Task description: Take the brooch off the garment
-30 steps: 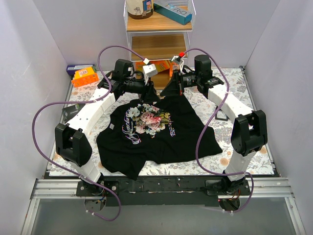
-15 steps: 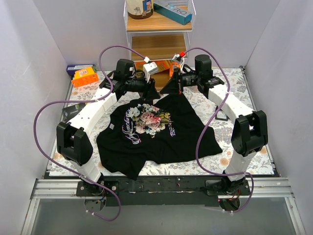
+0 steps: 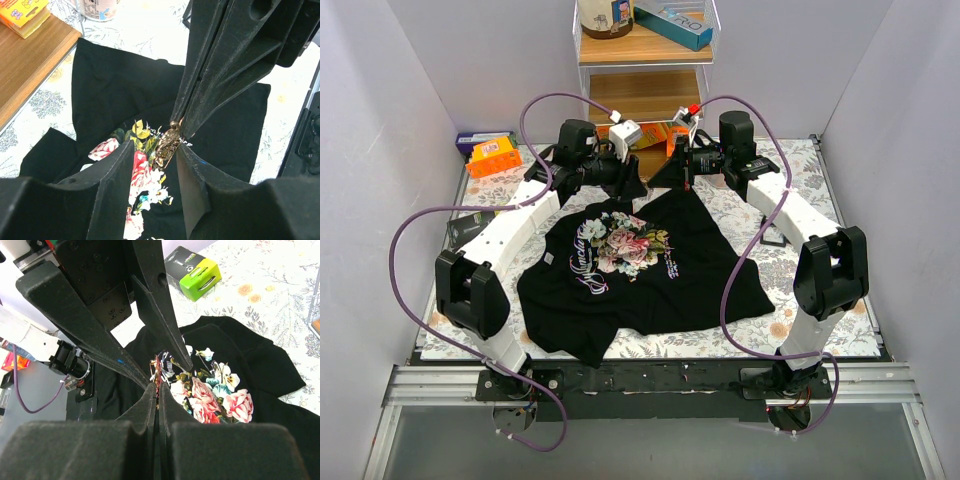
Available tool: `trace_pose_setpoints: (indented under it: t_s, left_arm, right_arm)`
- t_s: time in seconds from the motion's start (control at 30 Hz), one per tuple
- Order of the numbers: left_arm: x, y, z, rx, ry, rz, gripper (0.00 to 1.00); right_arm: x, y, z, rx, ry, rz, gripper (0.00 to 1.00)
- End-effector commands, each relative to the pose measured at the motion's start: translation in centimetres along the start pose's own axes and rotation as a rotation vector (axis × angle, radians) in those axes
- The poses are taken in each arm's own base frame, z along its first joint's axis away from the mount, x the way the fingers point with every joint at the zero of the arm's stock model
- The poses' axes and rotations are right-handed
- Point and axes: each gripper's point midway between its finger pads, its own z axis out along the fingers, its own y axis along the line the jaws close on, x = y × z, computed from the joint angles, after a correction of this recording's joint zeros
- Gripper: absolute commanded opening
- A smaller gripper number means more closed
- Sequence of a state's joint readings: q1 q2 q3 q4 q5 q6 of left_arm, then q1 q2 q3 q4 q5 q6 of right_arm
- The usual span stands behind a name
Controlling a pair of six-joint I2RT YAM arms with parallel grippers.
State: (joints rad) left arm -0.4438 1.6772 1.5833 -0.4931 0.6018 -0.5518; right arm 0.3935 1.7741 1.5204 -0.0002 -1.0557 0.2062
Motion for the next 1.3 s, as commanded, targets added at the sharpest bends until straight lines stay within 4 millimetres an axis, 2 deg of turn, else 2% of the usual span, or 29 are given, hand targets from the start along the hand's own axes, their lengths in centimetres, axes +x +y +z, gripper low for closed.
trace_pose_setpoints:
  t_s: [0.0, 0.2, 0.4, 0.53, 0.67, 0.77, 0.97, 1.07, 1.27]
  left_arm:
    - [-6.2, 1.8, -4.1, -0.167, -0.182, 0.138, 0.38]
    - [-4.9, -0.5, -5.7, -0.09, -0.147, 0.217, 0.5]
    - [-2.4, -1.4, -7.6, -0.103, -0.076, 0.244, 0.56]
    - [-0.8, -1.8, -7.7, -0.09, -0.048, 0.222, 0.57]
    - [-0.1, -2.8, -7.0, -0.01, -0.046, 0.231, 0.59]
    - [0.2, -3.2, -5.7, 0.05, -0.05, 0.241, 0.62]
    - [-1.0, -3.3, -4.1, 0.112, -0.093, 0.225, 0.64]
    - [-1.4, -3.6, -3.5, 0.158, -0.099, 0.218, 0.63]
    - [-1.6, -3.5, -2.6, 0.192, -0.1, 0.206, 0.54]
  right_arm:
    - [-0.5, 4.4, -0.6, -0.118, 0.032, 0.037, 0.01]
    - [-0.8, 3.9, -0.5, -0.115, 0.027, 0.039, 0.01]
    - [-1.1, 3.2, -0.6, -0.106, 0.02, 0.035, 0.01]
    - [-1.0, 3.0, -0.5, -0.11, 0.023, 0.036, 0.01]
    - [-1.1, 2.9, -0.4, -0.116, 0.024, 0.036, 0.01]
    - [-1.1, 2.9, -0.3, -0.122, 0.024, 0.038, 0.01]
    - [-0.8, 3.0, -0.3, -0.138, 0.031, 0.043, 0.01]
    - [-0.6, 3.0, -0.3, -0.138, 0.032, 0.046, 0.01]
    - [-0.7, 2.9, -0.2, -0.14, 0.031, 0.048, 0.01]
